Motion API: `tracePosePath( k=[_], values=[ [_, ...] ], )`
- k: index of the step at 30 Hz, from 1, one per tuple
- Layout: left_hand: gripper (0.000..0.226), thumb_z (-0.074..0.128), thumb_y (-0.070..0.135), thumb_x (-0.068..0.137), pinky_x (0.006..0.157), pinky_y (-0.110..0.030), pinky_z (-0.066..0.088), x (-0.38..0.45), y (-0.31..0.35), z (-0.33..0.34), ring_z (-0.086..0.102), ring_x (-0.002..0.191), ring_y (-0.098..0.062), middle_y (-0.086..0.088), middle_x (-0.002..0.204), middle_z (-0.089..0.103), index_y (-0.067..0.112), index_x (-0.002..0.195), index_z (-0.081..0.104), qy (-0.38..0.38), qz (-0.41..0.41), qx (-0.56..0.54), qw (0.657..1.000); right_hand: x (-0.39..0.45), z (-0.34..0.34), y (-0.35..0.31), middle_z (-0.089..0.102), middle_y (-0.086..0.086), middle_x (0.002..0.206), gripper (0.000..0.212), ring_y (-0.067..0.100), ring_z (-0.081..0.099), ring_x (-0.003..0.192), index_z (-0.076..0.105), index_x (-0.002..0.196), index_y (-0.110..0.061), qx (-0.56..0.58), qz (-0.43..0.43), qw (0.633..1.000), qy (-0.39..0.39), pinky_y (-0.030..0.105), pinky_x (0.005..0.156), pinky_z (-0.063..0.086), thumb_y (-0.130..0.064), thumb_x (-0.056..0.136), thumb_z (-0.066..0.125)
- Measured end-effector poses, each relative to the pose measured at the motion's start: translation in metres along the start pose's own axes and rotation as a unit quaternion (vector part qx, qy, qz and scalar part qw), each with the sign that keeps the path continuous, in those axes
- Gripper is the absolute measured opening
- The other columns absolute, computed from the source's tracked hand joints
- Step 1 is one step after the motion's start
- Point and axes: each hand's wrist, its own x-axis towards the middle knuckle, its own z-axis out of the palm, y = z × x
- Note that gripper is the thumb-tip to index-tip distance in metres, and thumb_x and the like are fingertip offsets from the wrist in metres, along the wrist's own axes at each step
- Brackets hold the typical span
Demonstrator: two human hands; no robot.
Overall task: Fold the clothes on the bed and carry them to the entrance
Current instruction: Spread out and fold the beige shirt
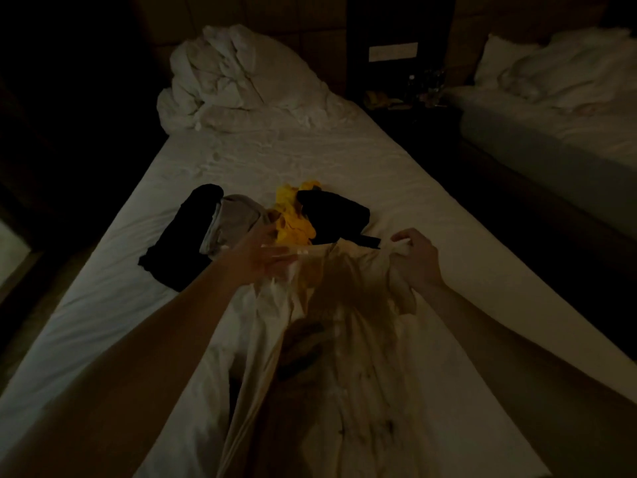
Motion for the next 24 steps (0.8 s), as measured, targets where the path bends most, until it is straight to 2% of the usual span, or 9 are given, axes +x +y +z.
tracePosePath(
  k=[5, 7, 9, 11, 15, 17, 19, 21, 24],
  values=[
    [0.013, 0.05, 0.016, 0.099, 0.083, -0.042, 0.054, 0.008, -0.022, -0.032, 0.062, 0.089, -0.034, -0.02, 0.11, 0.057, 0.005, 0.095, 0.057, 0.093, 0.048, -0.021, 0.994, -0.014, 0.041, -0.04, 0.056, -0.003, 0.1, 0.029, 0.015, 0.055, 0.089, 0.061, 0.104, -0.016, 0.049, 0.066, 0.997, -0.002, 0.027, 0.07, 0.044, -0.006, 0.078, 0.071],
    [0.017, 0.047, 0.012, 0.101, 0.076, -0.035, 0.053, -0.002, -0.03, -0.042, 0.062, 0.081, -0.03, -0.019, 0.101, 0.061, 0.004, 0.091, 0.058, 0.097, 0.032, 0.077, 0.992, -0.026, 0.061, -0.059, 0.056, 0.0, 0.103, 0.031, 0.016, 0.056, 0.089, 0.06, 0.109, -0.013, 0.076, 0.086, 0.989, -0.099, 0.033, 0.073, 0.05, -0.009, 0.081, 0.073],
    [0.018, 0.049, 0.007, 0.099, 0.064, -0.027, 0.05, -0.016, -0.039, -0.051, 0.058, 0.07, -0.023, -0.014, 0.085, 0.06, 0.005, 0.084, 0.059, 0.094, 0.006, 0.227, 0.969, -0.043, 0.079, -0.075, 0.057, 0.005, 0.112, 0.035, 0.023, 0.059, 0.102, 0.055, 0.121, -0.015, 0.137, 0.106, 0.948, -0.267, 0.035, 0.078, 0.052, -0.011, 0.089, 0.067],
    [0.012, 0.057, 0.007, 0.094, 0.056, -0.023, 0.05, -0.025, -0.055, -0.064, 0.059, 0.063, -0.018, -0.01, 0.078, 0.063, 0.006, 0.083, 0.062, 0.06, -0.016, 0.409, 0.91, -0.057, 0.095, -0.073, 0.054, 0.009, 0.127, 0.045, 0.028, 0.056, 0.115, 0.045, 0.14, -0.016, 0.119, 0.096, 0.917, -0.368, 0.03, 0.077, 0.045, -0.008, 0.097, 0.054],
    [0.012, 0.065, 0.012, 0.085, 0.048, -0.017, 0.047, -0.052, -0.087, -0.079, 0.069, 0.076, -0.028, -0.006, 0.078, 0.065, 0.005, 0.093, 0.071, -0.04, -0.03, 0.648, 0.76, -0.083, 0.082, -0.058, 0.047, 0.013, 0.145, 0.043, 0.026, 0.048, 0.128, 0.045, 0.143, -0.011, -0.025, 0.006, 0.951, -0.309, 0.023, 0.087, 0.039, -0.009, 0.099, 0.047],
    [0.037, 0.067, 0.018, 0.086, 0.062, -0.022, 0.051, -0.071, -0.107, -0.073, 0.065, 0.097, -0.031, -0.011, 0.1, 0.062, 0.003, 0.119, 0.062, -0.077, -0.061, 0.72, 0.687, -0.103, 0.06, -0.039, 0.053, 0.01, 0.137, 0.041, 0.028, 0.051, 0.123, 0.049, 0.137, -0.009, -0.103, 0.007, 0.953, -0.286, 0.025, 0.088, 0.041, -0.014, 0.097, 0.051],
    [0.059, 0.068, 0.027, 0.087, 0.09, -0.033, 0.05, -0.09, -0.128, -0.066, 0.056, 0.118, -0.032, -0.016, 0.131, 0.053, 0.005, 0.137, 0.046, -0.07, -0.074, 0.782, 0.615, -0.129, 0.038, -0.017, 0.053, 0.005, 0.13, 0.044, 0.029, 0.053, 0.117, 0.049, 0.134, -0.011, -0.175, 0.051, 0.946, -0.27, 0.028, 0.092, 0.043, -0.025, 0.093, 0.058],
    [0.06, 0.064, 0.035, 0.089, 0.099, -0.037, 0.044, -0.108, -0.149, -0.059, 0.05, 0.125, -0.032, -0.017, 0.141, 0.047, 0.009, 0.139, 0.044, -0.06, -0.07, 0.81, 0.579, -0.158, 0.021, 0.005, 0.051, 0.009, 0.131, 0.057, 0.032, 0.053, 0.116, 0.045, 0.134, -0.012, -0.229, 0.112, 0.93, -0.264, 0.032, 0.092, 0.044, -0.043, 0.089, 0.06],
    [0.055, 0.056, 0.036, 0.095, 0.101, -0.038, 0.041, -0.135, -0.175, -0.046, 0.048, 0.128, -0.033, -0.019, 0.142, 0.046, 0.005, 0.139, 0.044, -0.082, -0.077, 0.807, 0.58, -0.2, 0.003, 0.026, 0.053, 0.014, 0.128, 0.053, 0.033, 0.057, 0.112, 0.049, 0.126, -0.009, -0.289, 0.16, 0.907, -0.26, 0.037, 0.09, 0.05, -0.042, 0.086, 0.06]
  ],
)
